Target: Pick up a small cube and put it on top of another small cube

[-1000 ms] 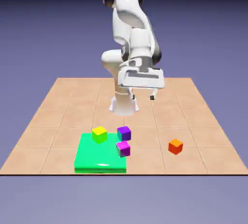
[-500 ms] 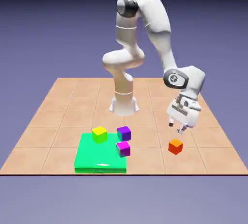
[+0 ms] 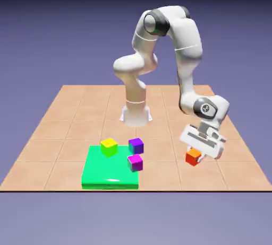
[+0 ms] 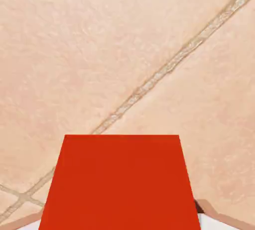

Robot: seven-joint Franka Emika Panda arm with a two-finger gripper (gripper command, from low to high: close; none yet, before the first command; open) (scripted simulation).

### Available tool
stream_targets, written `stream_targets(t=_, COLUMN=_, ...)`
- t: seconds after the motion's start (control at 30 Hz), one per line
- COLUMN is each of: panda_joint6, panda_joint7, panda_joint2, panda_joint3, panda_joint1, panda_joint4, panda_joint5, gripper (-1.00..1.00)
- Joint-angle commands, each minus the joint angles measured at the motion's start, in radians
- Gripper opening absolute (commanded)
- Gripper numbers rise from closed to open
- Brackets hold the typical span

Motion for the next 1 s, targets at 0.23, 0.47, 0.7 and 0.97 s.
stream_targets(t=0.23, panda_joint6=-0.222, panda_joint7=0.128, panda_joint2=-0.097, panda_joint3=-0.046, panda_joint1=-0.188, panda_joint4=0.041, panda_joint5=0.339, gripper=-1.00)
stream_targets(t=0.47, panda_joint6=-0.423, panda_joint7=0.264, panda_joint2=-0.167, panda_joint3=-0.099, panda_joint1=-0.368, panda_joint4=0.087, panda_joint5=0.644, gripper=-1.00)
stream_targets(t=0.7, panda_joint6=-0.581, panda_joint7=0.371, panda_joint2=-0.222, panda_joint3=-0.140, panda_joint1=-0.510, panda_joint4=0.124, panda_joint5=0.883, gripper=-1.00)
stream_targets(t=0.97, panda_joint6=-0.448, panda_joint7=0.385, panda_joint2=-0.180, panda_joint3=-0.150, panda_joint1=-0.520, panda_joint4=0.032, panda_joint5=0.866, gripper=1.00)
